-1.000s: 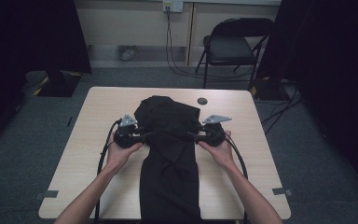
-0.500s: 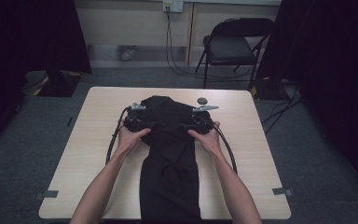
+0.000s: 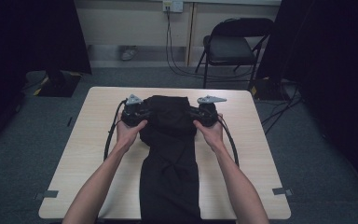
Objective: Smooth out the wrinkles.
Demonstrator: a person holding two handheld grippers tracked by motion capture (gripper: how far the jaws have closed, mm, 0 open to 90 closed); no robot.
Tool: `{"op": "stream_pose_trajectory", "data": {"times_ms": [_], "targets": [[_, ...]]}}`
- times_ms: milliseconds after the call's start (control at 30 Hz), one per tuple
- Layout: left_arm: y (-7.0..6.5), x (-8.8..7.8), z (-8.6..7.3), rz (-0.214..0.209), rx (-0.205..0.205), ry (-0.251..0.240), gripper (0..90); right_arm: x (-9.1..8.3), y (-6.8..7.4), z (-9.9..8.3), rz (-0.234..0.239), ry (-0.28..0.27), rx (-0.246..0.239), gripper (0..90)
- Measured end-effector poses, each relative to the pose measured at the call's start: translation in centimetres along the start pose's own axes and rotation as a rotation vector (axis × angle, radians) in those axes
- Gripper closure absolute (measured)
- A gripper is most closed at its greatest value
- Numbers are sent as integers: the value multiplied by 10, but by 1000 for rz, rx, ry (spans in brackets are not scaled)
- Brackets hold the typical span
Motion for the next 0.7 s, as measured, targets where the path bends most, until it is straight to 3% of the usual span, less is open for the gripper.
{"op": "stream_pose_trajectory", "data": {"times_ms": [67, 200, 267, 367, 467, 600, 700], "targets": [[-10, -16, 12, -9, 37, -20, 813, -15, 2, 13, 11, -40, -2, 794], [-33, -51, 21, -57, 73, -60, 813, -48, 13, 33, 28, -96, -58, 797], [-44, -68, 20, -88, 64, -83, 812, -65, 20, 40, 43, -132, -70, 798], [-59, -91, 9, -135, 104, -98, 811, -93, 37, 42, 62, -156, -104, 798], [-71, -102, -15, -152, 113, -46, 811, -110, 53, 29, 86, -139, -123, 799], [-76, -105, -57, -183, 60, 47, 810, -117, 74, -6, 139, -77, -113, 799], [-77, -95, -92, -170, 94, 165, 807, -116, 87, -39, 173, -3, -104, 799]]}}
Point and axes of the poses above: each handheld gripper's, and its own axes: x roughly forward along the jaws, z roughly out of its top, y roughly to its left, the point moved 1 cm from there along x, roughly forward along the jaws, and after that the axes turned 11 degrees about -x, right-handed, at the moved point
